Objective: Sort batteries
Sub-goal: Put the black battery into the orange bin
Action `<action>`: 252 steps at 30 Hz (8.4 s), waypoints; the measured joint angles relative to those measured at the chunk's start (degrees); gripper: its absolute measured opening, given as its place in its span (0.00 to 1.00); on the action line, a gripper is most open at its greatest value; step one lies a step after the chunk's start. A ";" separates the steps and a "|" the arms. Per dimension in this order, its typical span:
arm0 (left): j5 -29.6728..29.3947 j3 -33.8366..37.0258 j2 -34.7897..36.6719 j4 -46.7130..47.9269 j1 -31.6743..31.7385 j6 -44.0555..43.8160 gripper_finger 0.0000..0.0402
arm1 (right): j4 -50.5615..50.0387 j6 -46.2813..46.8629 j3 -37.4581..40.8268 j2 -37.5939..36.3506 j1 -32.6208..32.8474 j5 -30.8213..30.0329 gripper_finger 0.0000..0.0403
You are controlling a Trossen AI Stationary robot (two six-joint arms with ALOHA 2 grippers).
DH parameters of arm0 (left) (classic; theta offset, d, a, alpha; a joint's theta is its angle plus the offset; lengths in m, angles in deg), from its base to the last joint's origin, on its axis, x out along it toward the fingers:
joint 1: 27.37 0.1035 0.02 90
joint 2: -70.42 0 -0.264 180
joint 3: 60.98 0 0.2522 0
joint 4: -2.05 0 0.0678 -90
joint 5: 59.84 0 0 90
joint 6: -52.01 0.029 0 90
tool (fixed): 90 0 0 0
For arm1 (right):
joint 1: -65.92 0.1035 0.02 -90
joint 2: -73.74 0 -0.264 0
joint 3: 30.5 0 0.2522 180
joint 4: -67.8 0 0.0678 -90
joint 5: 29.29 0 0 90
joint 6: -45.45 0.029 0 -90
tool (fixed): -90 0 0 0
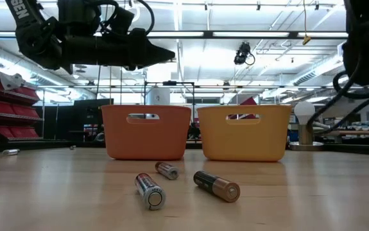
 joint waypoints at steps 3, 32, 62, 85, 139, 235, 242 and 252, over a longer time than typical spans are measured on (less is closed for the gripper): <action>-0.01 -0.34 0.00 0.00 0.00 1.04 0.49 | 0.05 -5.39 0.00 2.89 -0.68 -5.55 0.35; -0.06 -1.61 0.00 2.64 0.00 -0.43 0.49 | -1.37 -33.90 -2.64 21.22 -5.36 -13.91 0.54; -0.23 -3.90 0.00 4.94 0.76 -0.53 0.49 | -2.19 -27.26 -2.60 19.60 -16.50 -21.77 0.73; -0.23 -3.90 0.00 5.84 0.76 -1.89 0.49 | 3.44 -20.93 0.46 4.70 -16.54 -18.57 0.61; 2.07 -14.83 0.50 32.94 1.92 -3.49 0.49 | 29.16 -19.12 -3.90 -17.57 -20.95 -26.36 0.03; -10.68 -14.78 17.57 58.10 -8.20 -0.40 0.49 | 24.87 66.92 -12.65 6.04 30.14 -2.99 0.28; -10.68 -14.78 17.57 58.52 -8.22 -0.67 0.49 | 25.90 68.20 -10.12 5.91 29.95 -3.08 0.28; -10.68 -14.78 17.57 58.62 -8.22 -1.83 0.49 | 26.17 69.77 -9.78 5.91 29.81 -2.41 0.28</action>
